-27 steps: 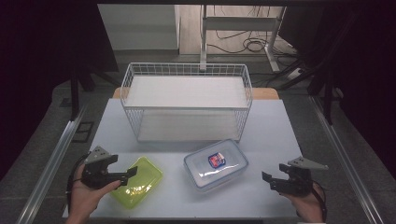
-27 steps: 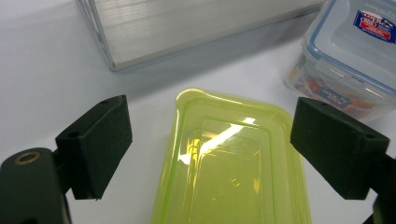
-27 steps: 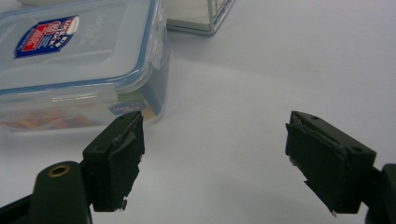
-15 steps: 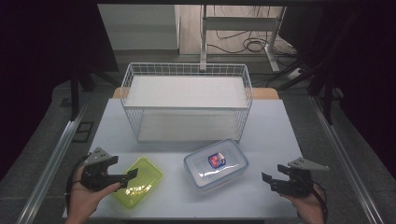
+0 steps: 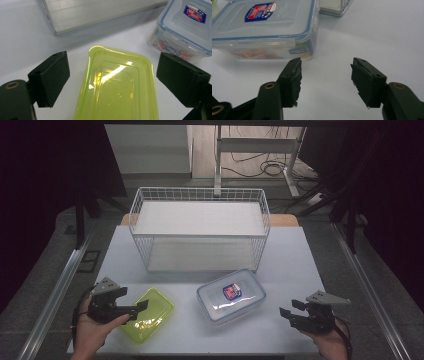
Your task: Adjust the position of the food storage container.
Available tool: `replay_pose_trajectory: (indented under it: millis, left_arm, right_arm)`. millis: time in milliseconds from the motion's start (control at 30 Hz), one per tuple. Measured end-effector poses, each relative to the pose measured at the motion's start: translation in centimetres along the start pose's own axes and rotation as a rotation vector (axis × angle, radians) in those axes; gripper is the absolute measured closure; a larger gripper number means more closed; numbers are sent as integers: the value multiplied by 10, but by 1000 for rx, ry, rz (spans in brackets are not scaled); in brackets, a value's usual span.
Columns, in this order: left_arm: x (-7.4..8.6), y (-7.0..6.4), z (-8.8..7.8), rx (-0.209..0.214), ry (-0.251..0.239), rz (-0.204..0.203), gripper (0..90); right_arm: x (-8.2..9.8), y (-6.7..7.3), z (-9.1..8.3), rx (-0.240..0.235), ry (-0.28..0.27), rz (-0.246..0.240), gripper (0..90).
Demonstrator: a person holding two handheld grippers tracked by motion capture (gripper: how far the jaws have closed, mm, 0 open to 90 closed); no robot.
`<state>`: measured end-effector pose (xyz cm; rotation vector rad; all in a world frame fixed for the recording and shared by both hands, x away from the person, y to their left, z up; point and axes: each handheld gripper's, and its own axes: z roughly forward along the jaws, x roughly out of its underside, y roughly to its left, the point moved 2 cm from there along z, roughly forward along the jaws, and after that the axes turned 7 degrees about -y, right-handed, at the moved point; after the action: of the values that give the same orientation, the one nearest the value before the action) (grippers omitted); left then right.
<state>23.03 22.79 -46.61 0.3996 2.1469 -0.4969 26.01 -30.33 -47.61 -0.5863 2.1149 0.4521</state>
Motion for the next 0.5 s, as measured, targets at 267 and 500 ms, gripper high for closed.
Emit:
replay_pose_trajectory:
  millis: [267, 500]
  left_arm:
    - [-1, -2, 0, 8, 0, 7, 114]
    - [-1, -5, 1, 27, -5, 3, 114]
  right_arm:
    - [-7, 17, -3, -62, 13, -50, 503]
    - [-9, 42, 5, -175, 45, -111, 604]
